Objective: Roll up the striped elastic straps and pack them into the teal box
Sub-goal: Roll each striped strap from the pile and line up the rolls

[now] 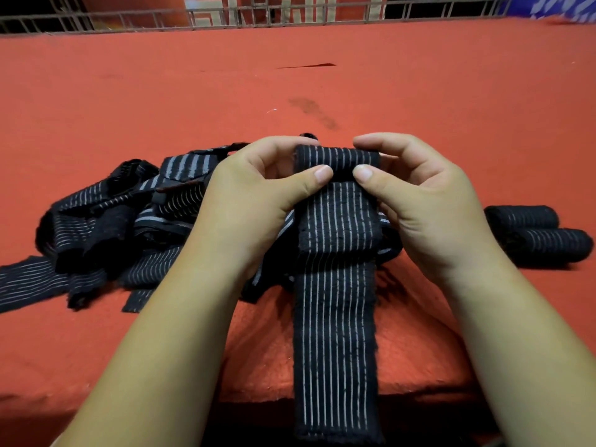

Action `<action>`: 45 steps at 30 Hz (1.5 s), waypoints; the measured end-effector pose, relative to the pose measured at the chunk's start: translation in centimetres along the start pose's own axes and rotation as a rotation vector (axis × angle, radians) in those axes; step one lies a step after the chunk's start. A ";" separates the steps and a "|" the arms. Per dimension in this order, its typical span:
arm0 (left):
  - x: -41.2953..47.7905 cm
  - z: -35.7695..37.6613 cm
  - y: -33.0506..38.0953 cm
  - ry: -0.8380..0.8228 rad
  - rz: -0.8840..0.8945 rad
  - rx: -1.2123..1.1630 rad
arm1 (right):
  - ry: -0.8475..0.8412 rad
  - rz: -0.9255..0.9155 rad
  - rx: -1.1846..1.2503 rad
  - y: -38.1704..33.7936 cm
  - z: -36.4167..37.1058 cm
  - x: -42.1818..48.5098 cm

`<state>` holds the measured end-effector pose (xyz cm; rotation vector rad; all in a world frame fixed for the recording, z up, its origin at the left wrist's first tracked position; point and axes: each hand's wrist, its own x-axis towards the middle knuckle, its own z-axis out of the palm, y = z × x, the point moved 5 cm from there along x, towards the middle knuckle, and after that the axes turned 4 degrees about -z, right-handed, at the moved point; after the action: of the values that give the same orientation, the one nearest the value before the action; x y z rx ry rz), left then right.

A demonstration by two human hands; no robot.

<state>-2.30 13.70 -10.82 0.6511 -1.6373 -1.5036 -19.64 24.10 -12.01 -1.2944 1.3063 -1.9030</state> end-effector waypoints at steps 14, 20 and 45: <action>-0.1 -0.2 0.4 -0.038 -0.010 0.004 | -0.029 -0.044 -0.110 -0.9 0.4 -0.4; -0.3 -0.1 0.4 -0.061 0.004 -0.055 | 0.017 -0.044 -0.236 -1.5 0.4 -0.4; -0.5 -0.4 0.5 0.005 -0.078 0.064 | -0.017 -0.026 -0.180 -0.3 0.1 -0.3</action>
<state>-1.60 13.90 -10.39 0.7606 -1.6786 -1.5084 -19.40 24.45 -11.88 -1.4185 1.4866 -1.8221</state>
